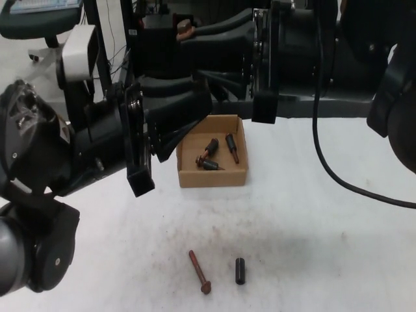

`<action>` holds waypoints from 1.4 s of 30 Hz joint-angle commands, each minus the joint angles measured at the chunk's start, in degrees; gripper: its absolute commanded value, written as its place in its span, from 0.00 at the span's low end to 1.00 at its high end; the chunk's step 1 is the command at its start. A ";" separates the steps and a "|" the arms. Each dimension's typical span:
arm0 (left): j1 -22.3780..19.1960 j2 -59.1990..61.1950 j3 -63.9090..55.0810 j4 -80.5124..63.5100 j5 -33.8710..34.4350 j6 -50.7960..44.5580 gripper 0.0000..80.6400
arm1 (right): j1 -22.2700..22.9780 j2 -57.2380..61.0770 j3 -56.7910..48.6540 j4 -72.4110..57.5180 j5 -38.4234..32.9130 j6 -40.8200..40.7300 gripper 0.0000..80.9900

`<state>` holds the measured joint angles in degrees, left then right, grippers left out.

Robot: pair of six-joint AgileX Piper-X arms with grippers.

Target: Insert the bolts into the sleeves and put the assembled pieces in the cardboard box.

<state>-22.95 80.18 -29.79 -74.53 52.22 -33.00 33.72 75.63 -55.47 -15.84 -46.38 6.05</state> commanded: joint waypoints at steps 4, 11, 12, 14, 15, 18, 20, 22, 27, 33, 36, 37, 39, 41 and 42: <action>0.01 -0.84 -0.27 -1.51 -2.00 -0.53 0.00 | -0.10 -0.52 -0.05 0.12 -1.15 0.40 0.01; 0.01 -0.84 -0.27 -1.51 0.09 -0.67 0.00 | -0.28 -0.52 -0.05 0.12 -2.21 0.40 0.32; 0.01 -0.84 -0.27 -1.51 0.42 -0.67 0.00 | -0.25 -0.52 -0.05 0.12 -2.17 0.40 0.38; 0.01 -0.84 -0.27 -1.51 1.00 -0.67 0.00 | -0.25 -0.52 -0.05 0.12 -1.97 0.40 0.51; 0.01 -0.84 -0.27 -1.51 1.29 -0.67 0.00 | -0.25 -0.52 -0.05 0.12 -1.97 0.40 0.55; 0.01 -0.84 -0.27 -1.51 2.42 -0.67 0.00 | -0.25 -0.52 -0.05 -0.59 -1.97 1.10 0.57; 0.01 -0.84 -0.27 -1.51 3.09 -0.67 0.00 | -0.25 -0.52 -0.05 -2.59 -1.97 2.48 0.57; 0.01 -0.84 -0.27 -1.07 3.10 -0.67 0.00 | -0.25 -0.52 -0.05 -4.87 -1.97 3.40 0.57; 0.01 -0.84 -0.27 -1.08 3.10 -0.85 0.00 | -0.85 -0.52 -0.05 -9.34 0.27 3.55 0.57; 0.01 -0.84 -1.14 5.63 2.11 -7.66 0.00 | -6.03 -1.45 -0.05 -9.77 9.43 13.72 0.31; 0.01 -0.84 -3.27 13.69 3.73 -8.48 0.00 | -9.77 -1.44 -0.05 -9.77 9.40 16.86 0.01; 0.01 -0.84 -4.24 16.99 4.01 -8.48 0.00 | -11.00 -1.44 -0.05 -9.66 9.02 18.04 0.00; 0.01 -0.84 -7.32 24.36 4.00 -7.54 0.00 | -13.18 -1.44 -0.05 -8.01 6.79 19.04 0.01; 0.15 -0.84 -11.79 36.21 2.10 -4.89 0.00 | -15.61 -1.44 -0.05 -4.30 3.22 21.42 0.01; 0.13 -0.74 -14.50 43.48 -0.17 -1.81 0.00 | -16.58 -1.44 -0.05 -2.23 1.77 23.17 0.01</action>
<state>-22.95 80.18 -37.24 -48.14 55.53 -39.89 19.26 74.87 -55.47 -21.45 -41.27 26.10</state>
